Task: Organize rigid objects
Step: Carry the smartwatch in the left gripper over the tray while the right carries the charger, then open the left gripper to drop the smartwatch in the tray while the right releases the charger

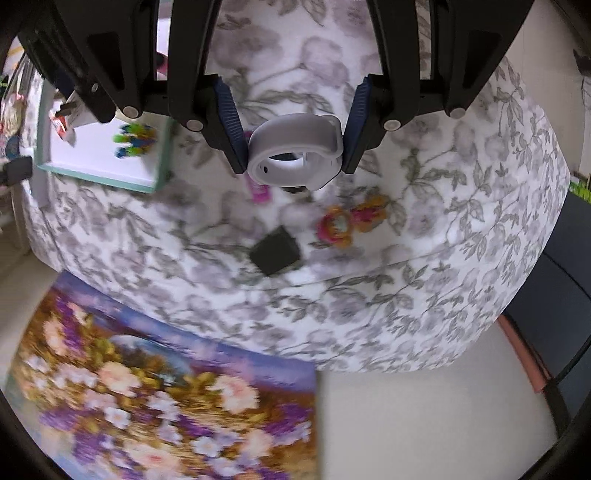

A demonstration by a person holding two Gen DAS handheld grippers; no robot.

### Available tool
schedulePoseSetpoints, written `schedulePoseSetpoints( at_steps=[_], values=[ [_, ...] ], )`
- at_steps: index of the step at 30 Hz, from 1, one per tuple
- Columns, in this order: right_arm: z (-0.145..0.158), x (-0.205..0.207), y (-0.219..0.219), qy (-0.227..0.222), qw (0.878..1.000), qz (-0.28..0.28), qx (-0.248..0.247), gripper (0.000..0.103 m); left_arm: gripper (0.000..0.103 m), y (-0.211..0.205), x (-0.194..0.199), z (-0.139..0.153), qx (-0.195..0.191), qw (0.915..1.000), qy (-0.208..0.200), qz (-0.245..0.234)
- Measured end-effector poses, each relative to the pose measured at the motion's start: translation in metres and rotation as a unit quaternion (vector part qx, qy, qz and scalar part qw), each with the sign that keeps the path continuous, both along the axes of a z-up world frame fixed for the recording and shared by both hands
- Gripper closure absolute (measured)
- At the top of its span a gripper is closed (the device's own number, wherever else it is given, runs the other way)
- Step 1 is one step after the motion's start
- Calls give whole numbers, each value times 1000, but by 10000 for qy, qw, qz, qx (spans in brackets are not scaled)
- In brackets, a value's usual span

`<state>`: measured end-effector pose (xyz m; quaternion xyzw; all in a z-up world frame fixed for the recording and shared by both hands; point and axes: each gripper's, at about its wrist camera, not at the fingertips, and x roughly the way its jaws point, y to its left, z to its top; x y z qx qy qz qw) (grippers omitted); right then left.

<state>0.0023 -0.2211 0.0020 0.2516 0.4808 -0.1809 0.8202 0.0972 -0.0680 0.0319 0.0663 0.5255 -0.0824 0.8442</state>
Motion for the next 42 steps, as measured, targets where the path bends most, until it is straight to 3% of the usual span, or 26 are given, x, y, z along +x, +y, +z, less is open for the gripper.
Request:
schedulePoseSetpoints(
  at_steps=[9, 18, 26, 35, 39, 42],
  values=[
    [-6, -47, -77, 267, 9939, -1061, -133, 55, 50, -68, -40, 3, -249, 9969, 94, -736],
    [-21, -92, -128, 398, 9840, -1736, 40, 55, 50, -134, -84, -16, -337, 9851, 255, -1665],
    [-32, -103, -141, 523, 9816, -1832, 157, 54, 50, -161, -102, -38, 18, 9787, 320, -2029],
    [-41, -100, -142, 662, 9815, -1785, 207, 54, 49, -170, -106, -47, 132, 9751, 394, -2178],
    [-42, -100, -142, 698, 9808, -1808, 223, 54, 37, -172, -107, -45, 131, 9736, 379, -2248],
    [-43, -100, -142, 719, 9803, -1818, 264, 53, 36, -172, -108, -41, 120, 9729, 337, -2285]
  ],
)
